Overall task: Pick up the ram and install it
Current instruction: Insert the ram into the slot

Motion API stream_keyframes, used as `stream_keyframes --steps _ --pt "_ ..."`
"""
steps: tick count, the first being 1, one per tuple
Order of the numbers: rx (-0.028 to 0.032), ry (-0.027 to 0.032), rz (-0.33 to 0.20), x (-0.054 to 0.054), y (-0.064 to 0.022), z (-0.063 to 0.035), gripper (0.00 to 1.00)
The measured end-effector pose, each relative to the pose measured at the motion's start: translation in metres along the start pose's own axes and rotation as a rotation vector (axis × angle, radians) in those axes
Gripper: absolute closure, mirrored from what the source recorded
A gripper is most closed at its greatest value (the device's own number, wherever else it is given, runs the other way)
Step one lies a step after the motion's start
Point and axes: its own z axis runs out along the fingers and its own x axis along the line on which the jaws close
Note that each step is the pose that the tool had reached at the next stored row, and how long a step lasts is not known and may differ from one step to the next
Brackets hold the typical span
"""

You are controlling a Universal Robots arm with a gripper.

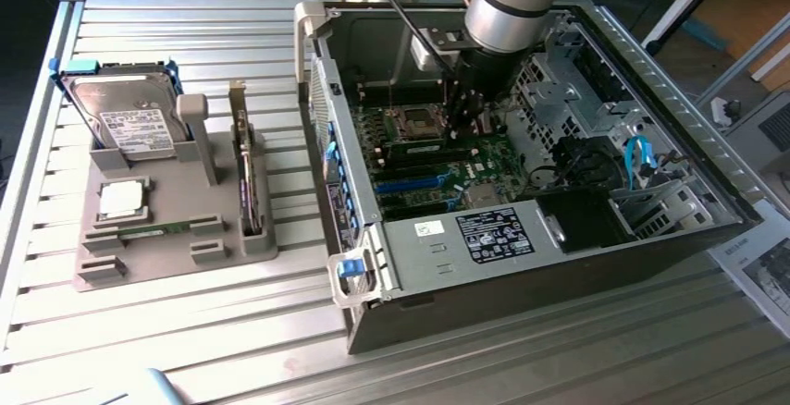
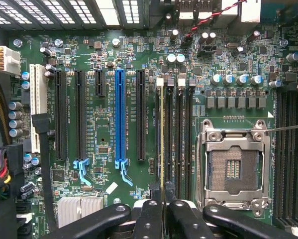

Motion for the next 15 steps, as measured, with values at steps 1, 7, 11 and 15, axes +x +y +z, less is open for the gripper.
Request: stream_keyframes --steps 1,7,11,15 --pt "0.0000 0.0000 0.000 0.0000 0.0000 0.0000 0.88" --pt "0.0000 0.0001 0.000 0.0000 0.0000 0.0015 0.88" --pt "0.0000 0.0000 0.000 0.0000 0.0000 0.0031 0.88" --pt "0.0000 0.0001 0.000 0.0000 0.0000 0.0045 0.88"
